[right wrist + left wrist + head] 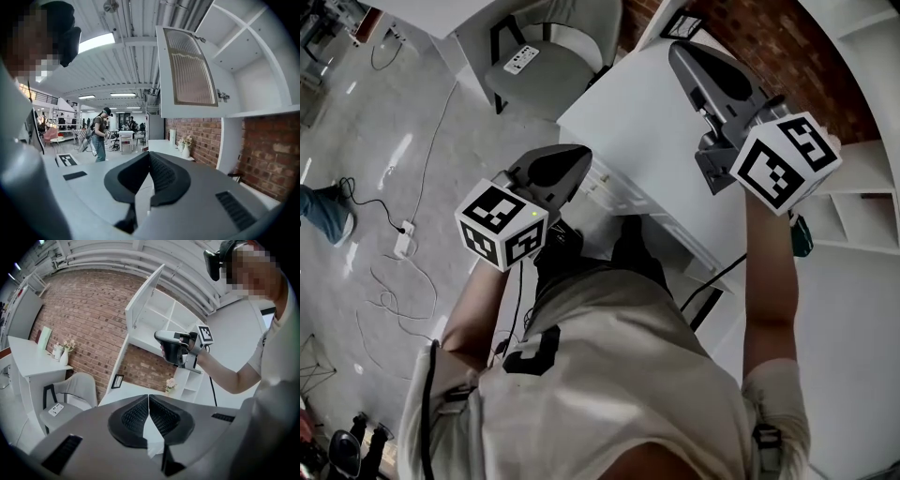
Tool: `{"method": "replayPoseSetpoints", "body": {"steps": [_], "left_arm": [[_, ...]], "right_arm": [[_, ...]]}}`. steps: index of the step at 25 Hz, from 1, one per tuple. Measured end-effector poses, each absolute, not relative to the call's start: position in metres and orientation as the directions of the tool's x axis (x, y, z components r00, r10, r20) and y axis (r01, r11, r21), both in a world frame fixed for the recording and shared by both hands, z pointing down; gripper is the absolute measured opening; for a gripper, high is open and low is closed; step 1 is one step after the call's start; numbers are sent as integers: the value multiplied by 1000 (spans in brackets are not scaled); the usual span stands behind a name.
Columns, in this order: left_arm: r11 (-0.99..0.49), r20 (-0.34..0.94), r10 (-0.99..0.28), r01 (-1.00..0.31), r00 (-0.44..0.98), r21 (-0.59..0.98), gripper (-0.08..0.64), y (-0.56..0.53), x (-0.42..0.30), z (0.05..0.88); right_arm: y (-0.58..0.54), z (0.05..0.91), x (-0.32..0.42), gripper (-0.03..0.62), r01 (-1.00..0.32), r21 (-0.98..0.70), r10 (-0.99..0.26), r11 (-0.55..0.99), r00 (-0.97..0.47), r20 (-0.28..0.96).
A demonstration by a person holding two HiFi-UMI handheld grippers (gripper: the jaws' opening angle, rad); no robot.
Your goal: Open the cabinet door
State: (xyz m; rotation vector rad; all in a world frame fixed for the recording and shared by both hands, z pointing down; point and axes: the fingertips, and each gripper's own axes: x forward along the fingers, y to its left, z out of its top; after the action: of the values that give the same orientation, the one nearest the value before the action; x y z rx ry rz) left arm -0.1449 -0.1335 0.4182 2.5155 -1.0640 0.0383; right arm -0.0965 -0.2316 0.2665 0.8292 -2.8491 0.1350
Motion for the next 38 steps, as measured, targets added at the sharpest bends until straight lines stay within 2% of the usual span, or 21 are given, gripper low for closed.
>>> {"method": "replayPoseSetpoints", "body": {"steps": [7,16,28,38], "left_arm": [[-636,195,-659,-677,726,371,20,-128,-139,425],[-662,205,-626,-651,753,370,20,-125,-124,424],[-771,217,-498,-543,839,331,20,-101,-22,410],[-790,248,-433,-497,867,358,20,-73,46,398]], "right_arm": [[-212,293,-89,28,-504,-215,-467,836,-861,203],[-177,292,-68,28,-504,-243,-470,829,-863,186],[-116,287,42,27,-605,-274,-602,748,-792,105],[-66,299,103,28,-604,-381,-611,701,-783,117]]}}
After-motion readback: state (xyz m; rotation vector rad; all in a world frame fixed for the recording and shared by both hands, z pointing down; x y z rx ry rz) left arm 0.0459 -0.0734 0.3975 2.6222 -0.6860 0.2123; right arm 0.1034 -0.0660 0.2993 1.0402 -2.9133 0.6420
